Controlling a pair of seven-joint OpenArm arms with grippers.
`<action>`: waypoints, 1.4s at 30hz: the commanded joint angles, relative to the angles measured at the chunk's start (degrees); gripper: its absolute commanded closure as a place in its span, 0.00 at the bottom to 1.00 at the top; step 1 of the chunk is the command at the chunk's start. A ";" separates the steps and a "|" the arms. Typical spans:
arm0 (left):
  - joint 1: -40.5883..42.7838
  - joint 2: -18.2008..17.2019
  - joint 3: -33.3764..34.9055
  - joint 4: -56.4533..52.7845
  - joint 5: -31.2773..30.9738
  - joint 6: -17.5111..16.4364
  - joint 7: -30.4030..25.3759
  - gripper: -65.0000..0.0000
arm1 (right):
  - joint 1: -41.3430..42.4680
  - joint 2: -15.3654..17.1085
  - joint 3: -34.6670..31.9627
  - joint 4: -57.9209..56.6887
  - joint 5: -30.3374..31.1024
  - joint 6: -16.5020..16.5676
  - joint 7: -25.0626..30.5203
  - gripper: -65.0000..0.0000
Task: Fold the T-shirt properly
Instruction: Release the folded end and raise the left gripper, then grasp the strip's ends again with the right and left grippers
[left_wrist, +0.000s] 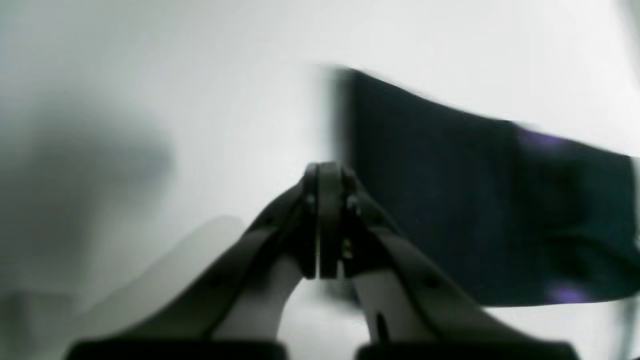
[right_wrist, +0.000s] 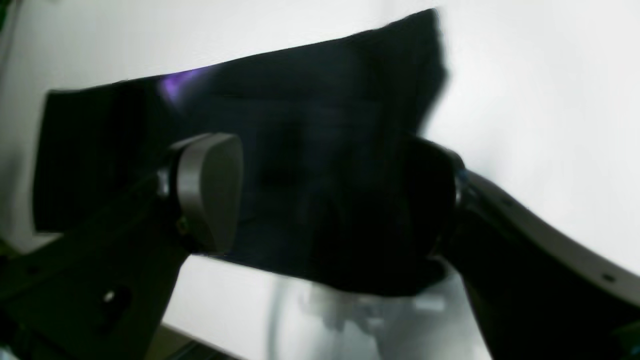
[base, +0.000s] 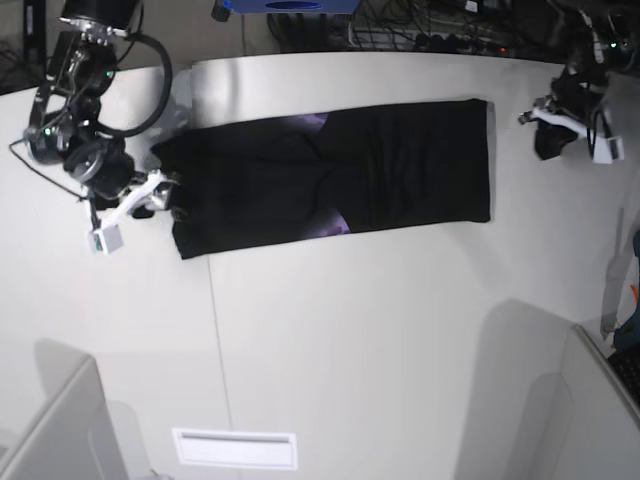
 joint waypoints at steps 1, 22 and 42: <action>0.57 -0.85 -2.09 -0.20 -0.88 -3.11 -0.65 1.00 | 1.81 0.77 0.15 -1.51 1.11 0.28 -0.45 0.27; -4.97 2.06 -7.19 -9.43 17.76 -17.18 -0.74 1.00 | 7.43 2.35 -5.21 -22.26 1.11 0.45 1.66 0.27; -13.59 9.70 6.97 -9.43 28.05 -13.13 -0.74 1.00 | 7.08 2.44 -6.27 -24.90 1.11 0.45 1.22 0.63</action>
